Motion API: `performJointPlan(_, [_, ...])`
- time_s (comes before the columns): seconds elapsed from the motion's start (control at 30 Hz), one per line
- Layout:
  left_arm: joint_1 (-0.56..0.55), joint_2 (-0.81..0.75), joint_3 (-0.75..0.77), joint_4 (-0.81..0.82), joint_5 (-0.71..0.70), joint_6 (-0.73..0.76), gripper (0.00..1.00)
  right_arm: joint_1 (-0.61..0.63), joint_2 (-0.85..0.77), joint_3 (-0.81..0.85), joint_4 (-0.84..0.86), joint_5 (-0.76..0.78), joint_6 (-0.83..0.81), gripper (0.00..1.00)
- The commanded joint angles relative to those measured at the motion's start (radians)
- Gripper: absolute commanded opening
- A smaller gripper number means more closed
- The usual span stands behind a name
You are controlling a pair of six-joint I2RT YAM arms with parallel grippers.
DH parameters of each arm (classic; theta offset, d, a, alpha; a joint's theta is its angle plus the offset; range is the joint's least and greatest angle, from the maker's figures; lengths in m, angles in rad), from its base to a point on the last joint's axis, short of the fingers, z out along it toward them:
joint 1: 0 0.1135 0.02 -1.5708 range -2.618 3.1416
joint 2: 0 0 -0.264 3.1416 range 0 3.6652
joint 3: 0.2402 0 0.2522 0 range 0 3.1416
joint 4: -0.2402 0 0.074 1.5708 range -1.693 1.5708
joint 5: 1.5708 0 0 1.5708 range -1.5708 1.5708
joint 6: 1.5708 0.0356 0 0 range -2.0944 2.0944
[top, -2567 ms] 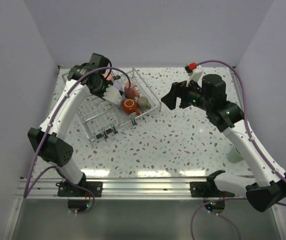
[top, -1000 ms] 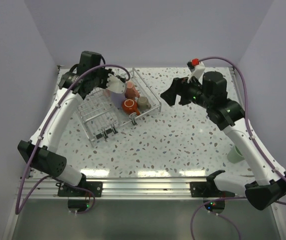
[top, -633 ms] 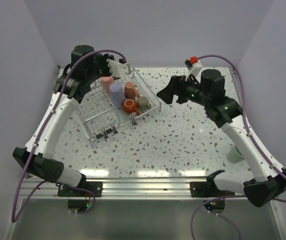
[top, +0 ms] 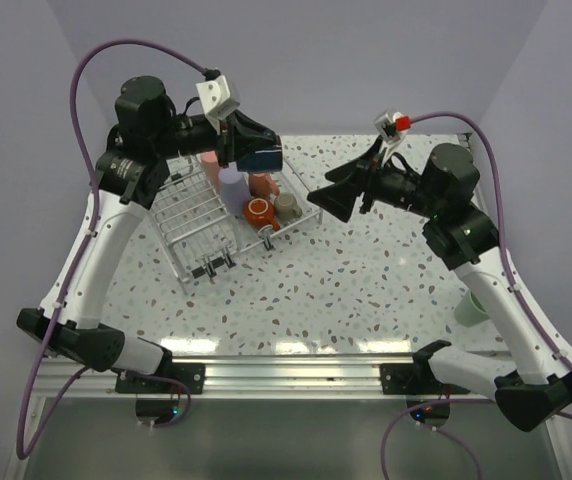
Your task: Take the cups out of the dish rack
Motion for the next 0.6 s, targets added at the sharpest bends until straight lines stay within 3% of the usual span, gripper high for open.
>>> performJointPlan(0.0, [-0.002,-0.067,-0.044,0.237,0.187,-0.265,0.00,0.004,0.013,0.014,0.132,-0.077,0.071,0.87])
performJointPlan(0.1, [-0.004,-0.085,-0.089,0.353,0.230,-0.342,0.00,0.005,0.065,0.011,0.215,-0.123,0.173,0.83])
performJointPlan(0.3, [-0.004,-0.110,-0.126,0.361,0.228,-0.346,0.00,0.022,0.106,-0.002,0.421,-0.135,0.291,0.80])
performJointPlan(0.57, [-0.004,-0.111,-0.129,0.368,0.217,-0.334,0.00,0.108,0.163,0.041,0.418,-0.114,0.271,0.77])
